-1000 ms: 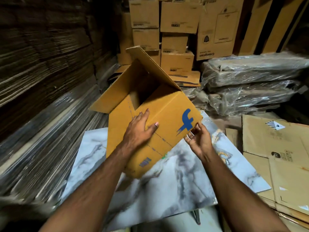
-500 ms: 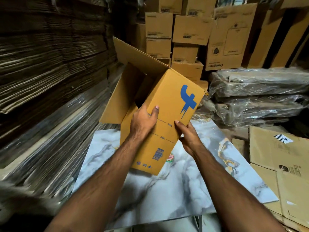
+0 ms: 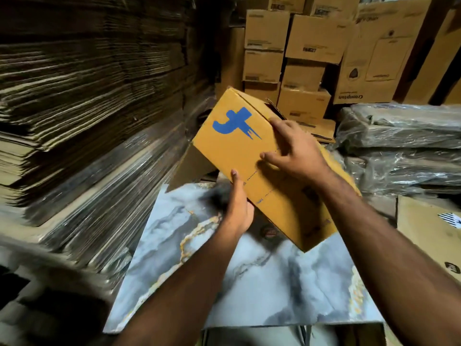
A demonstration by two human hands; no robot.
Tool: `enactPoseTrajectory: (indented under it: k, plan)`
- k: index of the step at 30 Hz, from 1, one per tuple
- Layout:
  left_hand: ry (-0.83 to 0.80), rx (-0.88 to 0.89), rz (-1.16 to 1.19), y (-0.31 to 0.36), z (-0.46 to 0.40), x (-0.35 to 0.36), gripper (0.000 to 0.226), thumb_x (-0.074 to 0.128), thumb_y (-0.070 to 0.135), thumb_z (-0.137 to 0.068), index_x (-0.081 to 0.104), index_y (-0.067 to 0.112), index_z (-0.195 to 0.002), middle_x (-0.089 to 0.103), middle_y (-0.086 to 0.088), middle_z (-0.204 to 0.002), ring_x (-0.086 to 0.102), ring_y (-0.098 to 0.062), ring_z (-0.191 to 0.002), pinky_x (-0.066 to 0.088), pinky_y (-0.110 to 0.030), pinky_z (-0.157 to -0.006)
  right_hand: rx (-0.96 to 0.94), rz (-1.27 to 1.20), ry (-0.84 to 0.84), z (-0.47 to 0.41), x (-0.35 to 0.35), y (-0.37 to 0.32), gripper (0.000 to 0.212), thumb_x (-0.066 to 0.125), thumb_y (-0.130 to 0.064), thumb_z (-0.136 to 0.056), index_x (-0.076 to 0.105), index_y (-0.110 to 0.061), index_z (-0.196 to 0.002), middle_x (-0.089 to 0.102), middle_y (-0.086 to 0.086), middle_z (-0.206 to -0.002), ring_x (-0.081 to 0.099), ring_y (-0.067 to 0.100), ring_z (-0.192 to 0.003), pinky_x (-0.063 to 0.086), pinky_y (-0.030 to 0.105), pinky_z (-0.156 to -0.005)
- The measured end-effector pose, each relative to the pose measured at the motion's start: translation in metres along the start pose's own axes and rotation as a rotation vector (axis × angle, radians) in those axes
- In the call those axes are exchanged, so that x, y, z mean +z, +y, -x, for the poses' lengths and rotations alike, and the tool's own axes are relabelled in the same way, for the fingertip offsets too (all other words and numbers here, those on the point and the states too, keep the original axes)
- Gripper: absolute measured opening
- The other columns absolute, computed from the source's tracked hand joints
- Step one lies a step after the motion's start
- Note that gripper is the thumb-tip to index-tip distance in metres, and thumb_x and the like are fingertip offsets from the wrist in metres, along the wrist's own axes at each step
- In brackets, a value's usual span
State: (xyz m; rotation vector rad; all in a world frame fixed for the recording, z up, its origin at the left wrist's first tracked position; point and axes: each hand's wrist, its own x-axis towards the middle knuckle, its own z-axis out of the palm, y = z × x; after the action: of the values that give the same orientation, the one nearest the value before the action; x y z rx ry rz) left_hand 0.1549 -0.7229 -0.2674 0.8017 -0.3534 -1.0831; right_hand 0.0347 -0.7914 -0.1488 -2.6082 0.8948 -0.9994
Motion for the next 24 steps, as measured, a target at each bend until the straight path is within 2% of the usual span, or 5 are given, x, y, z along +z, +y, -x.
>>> enactPoseTrajectory:
  k: [4,11,14,18,24]
  plan:
    - [0.007,-0.214,0.086,-0.041,0.010,-0.029,0.067,0.045,0.064,-0.092,0.049,0.021,-0.143,0.060,-0.009,-0.137,0.056,-0.029,-0.126,0.040,-0.054,-0.109,-0.113,0.284,-0.217,0.007,0.025,0.001,0.080,0.069,-0.050,-0.082,0.032,-0.032,-0.151,0.040,-0.004,-0.151,0.046,0.022,-0.132,0.049,0.042,-0.098]
    - [0.209,-0.415,0.101,-0.068,0.015,-0.081,0.045,0.039,0.044,-0.095,0.059,0.017,-0.124,0.062,-0.016,-0.128,0.055,-0.036,-0.123,0.035,-0.061,-0.108,-0.054,0.135,-0.309,0.099,0.071,0.062,0.086,0.067,-0.054,-0.078,0.034,-0.023,-0.151,0.035,0.000,-0.157,0.034,0.019,-0.141,0.032,0.034,-0.114]
    - [0.238,-0.482,0.078,-0.089,0.024,-0.088,0.046,0.030,0.038,-0.094,0.059,0.014,-0.121,0.061,-0.017,-0.127,0.052,-0.037,-0.125,0.034,-0.057,-0.110,-0.046,0.096,-0.291,0.118,0.083,0.065,0.081,0.067,-0.043,-0.075,0.042,-0.012,-0.145,0.042,0.009,-0.151,0.037,0.022,-0.138,0.019,0.023,-0.113]
    - [0.202,-0.599,-0.021,-0.108,0.030,-0.084,0.043,0.026,0.028,-0.094,0.058,0.014,-0.121,0.054,-0.012,-0.137,0.048,-0.035,-0.129,0.031,-0.053,-0.113,0.052,0.064,-0.231,0.127,0.082,0.067,0.066,0.048,-0.057,-0.080,0.048,-0.014,-0.131,0.047,0.007,-0.135,0.047,0.025,-0.123,0.042,0.045,-0.098]
    - [0.038,-0.699,-0.123,-0.120,0.044,-0.099,0.045,0.030,0.021,-0.090,0.054,0.017,-0.128,0.047,-0.007,-0.148,0.040,-0.029,-0.139,0.026,-0.050,-0.114,0.285,0.143,-0.074,0.153,0.090,0.070,0.065,0.030,-0.075,-0.087,0.045,-0.018,-0.114,0.043,0.002,-0.122,0.046,0.020,-0.112,0.036,0.045,-0.089]
